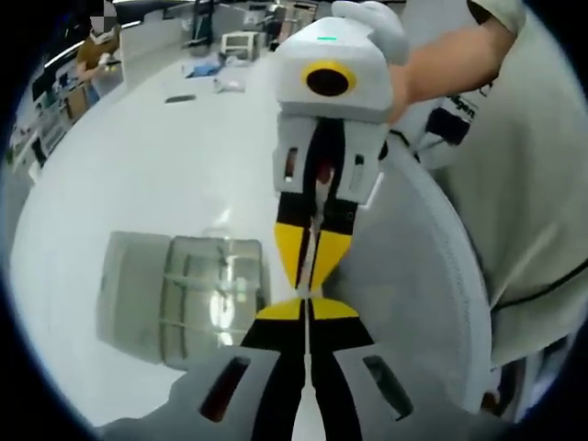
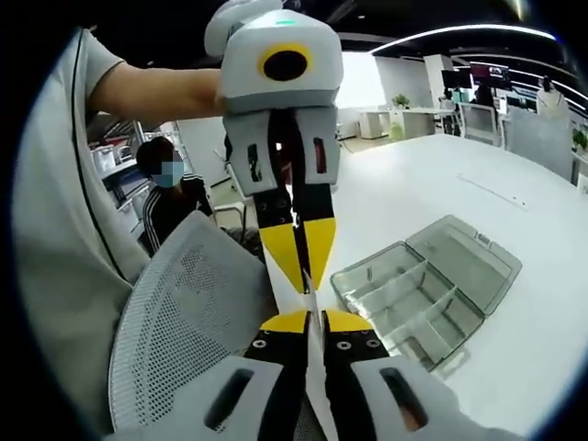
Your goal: Insert the divider into the dual guide fixture by aligning both edges with the guide slots and pushing it downward to the bottom, including one-sided entry, uneven engagement, binding, and posture correction.
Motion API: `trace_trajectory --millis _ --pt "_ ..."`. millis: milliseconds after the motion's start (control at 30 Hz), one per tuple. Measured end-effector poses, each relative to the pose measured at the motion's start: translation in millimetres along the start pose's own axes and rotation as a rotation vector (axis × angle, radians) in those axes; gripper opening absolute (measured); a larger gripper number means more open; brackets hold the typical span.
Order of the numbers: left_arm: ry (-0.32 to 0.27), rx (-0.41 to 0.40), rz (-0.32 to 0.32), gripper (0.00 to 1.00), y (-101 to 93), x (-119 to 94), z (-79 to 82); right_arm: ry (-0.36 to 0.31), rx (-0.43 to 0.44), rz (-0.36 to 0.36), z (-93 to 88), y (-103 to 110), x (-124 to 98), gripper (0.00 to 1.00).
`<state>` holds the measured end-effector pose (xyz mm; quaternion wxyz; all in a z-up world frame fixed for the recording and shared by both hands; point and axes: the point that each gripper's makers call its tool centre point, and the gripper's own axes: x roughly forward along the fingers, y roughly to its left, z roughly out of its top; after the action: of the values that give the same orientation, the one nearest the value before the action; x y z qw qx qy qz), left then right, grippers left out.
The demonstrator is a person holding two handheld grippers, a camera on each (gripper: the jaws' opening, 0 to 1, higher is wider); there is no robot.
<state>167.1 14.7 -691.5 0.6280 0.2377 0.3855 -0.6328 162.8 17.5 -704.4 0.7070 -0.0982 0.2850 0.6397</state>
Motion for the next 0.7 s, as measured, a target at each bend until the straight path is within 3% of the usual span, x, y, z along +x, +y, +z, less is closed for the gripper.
trace_trajectory --millis 467,700 --pt "0.055 -0.014 0.020 0.00 7.3 -7 -7.7 -0.001 0.008 -0.028 0.4 -4 -2 0.10" --pt "0.114 -0.017 0.047 0.00 12.6 -11 -15.5 0.004 0.007 -0.038 0.2 -7 -3 0.14"
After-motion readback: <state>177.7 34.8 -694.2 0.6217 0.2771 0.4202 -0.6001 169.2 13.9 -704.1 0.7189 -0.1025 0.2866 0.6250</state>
